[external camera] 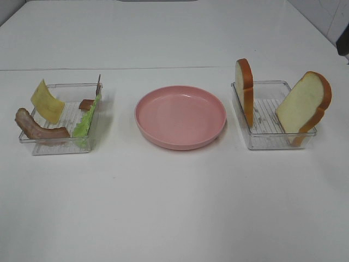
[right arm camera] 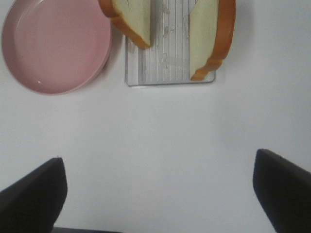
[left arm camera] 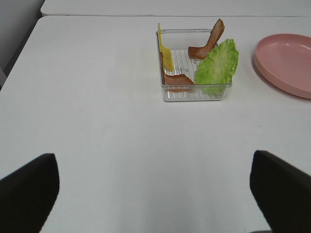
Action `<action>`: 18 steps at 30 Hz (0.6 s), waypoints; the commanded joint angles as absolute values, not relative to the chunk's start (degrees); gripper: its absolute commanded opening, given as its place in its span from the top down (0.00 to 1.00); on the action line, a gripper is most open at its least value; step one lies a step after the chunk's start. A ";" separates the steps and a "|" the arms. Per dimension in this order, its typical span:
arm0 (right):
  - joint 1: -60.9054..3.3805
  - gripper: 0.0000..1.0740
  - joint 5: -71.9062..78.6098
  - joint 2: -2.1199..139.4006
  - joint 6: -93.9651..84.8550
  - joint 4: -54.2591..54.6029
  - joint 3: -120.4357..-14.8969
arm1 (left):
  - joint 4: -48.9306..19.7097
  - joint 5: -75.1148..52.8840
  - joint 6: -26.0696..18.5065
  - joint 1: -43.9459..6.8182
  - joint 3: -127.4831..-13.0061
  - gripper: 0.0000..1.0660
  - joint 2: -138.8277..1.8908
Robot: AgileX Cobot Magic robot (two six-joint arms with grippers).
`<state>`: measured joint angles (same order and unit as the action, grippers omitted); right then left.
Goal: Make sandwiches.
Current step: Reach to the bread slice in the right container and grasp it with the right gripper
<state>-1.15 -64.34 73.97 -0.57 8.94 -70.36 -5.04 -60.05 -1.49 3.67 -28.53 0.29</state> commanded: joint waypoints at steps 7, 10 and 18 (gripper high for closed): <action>-7.10 0.08 -65.72 97.12 2.98 5.10 -92.13 | -5.21 -59.30 -1.09 3.55 -28.59 0.05 1.49; -9.28 0.08 -66.46 103.71 4.35 4.87 -98.38 | -5.21 -59.30 -1.09 3.55 -28.59 0.05 1.49; -11.12 0.08 -68.12 118.14 4.87 5.84 -111.67 | -5.21 -59.30 -1.09 3.55 -28.59 0.05 1.49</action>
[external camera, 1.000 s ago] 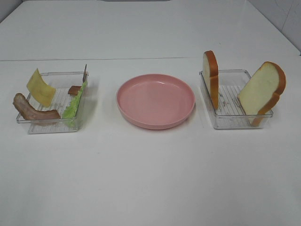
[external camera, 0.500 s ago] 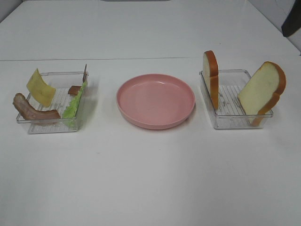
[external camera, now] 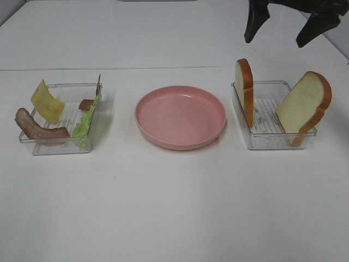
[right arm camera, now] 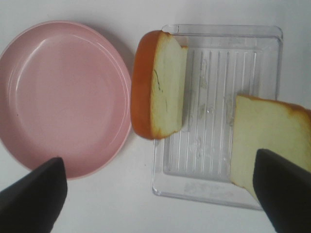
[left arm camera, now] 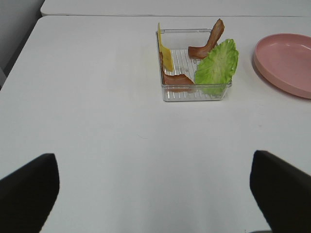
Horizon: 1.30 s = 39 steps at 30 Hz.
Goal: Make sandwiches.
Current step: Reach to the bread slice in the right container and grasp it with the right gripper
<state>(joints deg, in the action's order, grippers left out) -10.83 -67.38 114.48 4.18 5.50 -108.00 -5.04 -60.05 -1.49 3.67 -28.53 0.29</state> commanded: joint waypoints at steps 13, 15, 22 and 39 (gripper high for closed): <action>-11.12 0.08 -67.32 129.14 4.87 6.82 -119.06 | -5.21 -59.30 -1.09 3.55 -28.59 0.05 1.49; -11.12 0.08 -67.21 130.63 4.87 6.82 -119.06 | -5.21 -59.30 -1.09 3.55 -28.59 0.05 1.49; -11.12 0.08 -65.26 132.87 4.81 7.05 -119.06 | -5.21 -59.30 -1.09 3.55 -28.59 0.05 1.49; -11.06 0.34 -65.49 136.02 4.76 7.22 -119.00 | -5.21 -59.30 -1.09 3.55 -28.59 0.05 1.49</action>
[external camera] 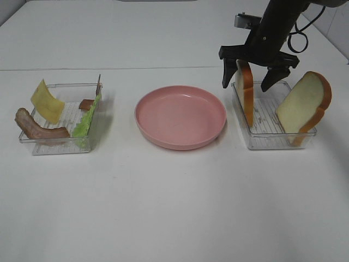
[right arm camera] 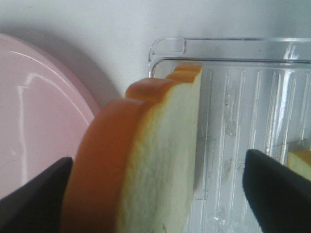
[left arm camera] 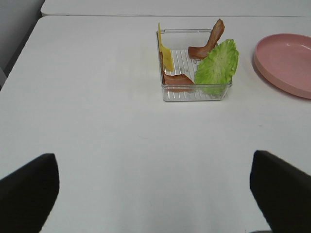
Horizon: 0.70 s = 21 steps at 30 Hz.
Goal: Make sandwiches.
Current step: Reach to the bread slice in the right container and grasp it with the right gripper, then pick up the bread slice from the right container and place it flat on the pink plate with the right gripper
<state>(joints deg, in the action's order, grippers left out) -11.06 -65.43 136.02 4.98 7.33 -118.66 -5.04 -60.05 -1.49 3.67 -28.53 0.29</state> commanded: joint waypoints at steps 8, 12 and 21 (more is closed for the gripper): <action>-11.06 0.85 -65.66 135.85 5.67 3.38 -119.00 | -5.21 -59.30 -1.09 3.55 -28.59 0.05 1.49; -11.06 0.86 -65.66 135.50 5.67 2.98 -119.00 | -5.21 -59.24 -1.09 3.55 -28.59 0.05 1.49; -11.06 0.91 -65.78 135.45 6.88 3.32 -119.00 | -5.21 -59.24 -1.09 3.55 -28.59 0.05 1.49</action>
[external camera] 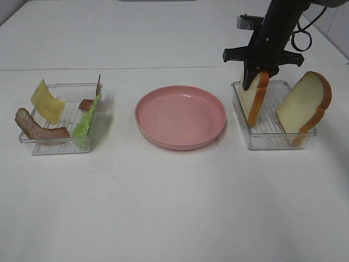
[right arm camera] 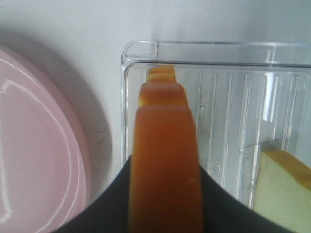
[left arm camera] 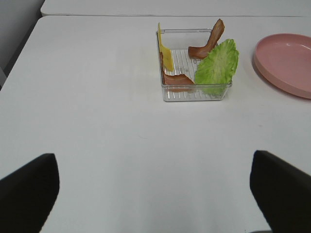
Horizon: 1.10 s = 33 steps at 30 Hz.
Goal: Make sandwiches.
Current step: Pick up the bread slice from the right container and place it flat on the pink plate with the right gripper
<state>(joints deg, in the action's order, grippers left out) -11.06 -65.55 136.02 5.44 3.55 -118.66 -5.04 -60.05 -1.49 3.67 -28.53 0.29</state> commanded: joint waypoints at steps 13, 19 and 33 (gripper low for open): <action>-11.06 1.00 -73.40 128.17 8.14 4.01 -118.89 | -5.21 -59.24 -1.09 3.55 -28.59 0.05 1.49; -11.06 1.00 -73.34 119.86 7.68 7.79 -118.49 | -5.21 -59.24 -1.09 3.55 -28.59 0.05 1.49; -11.12 1.00 -47.33 108.52 -10.08 46.35 -88.01 | -5.21 -59.24 -1.09 3.55 -28.59 0.05 1.49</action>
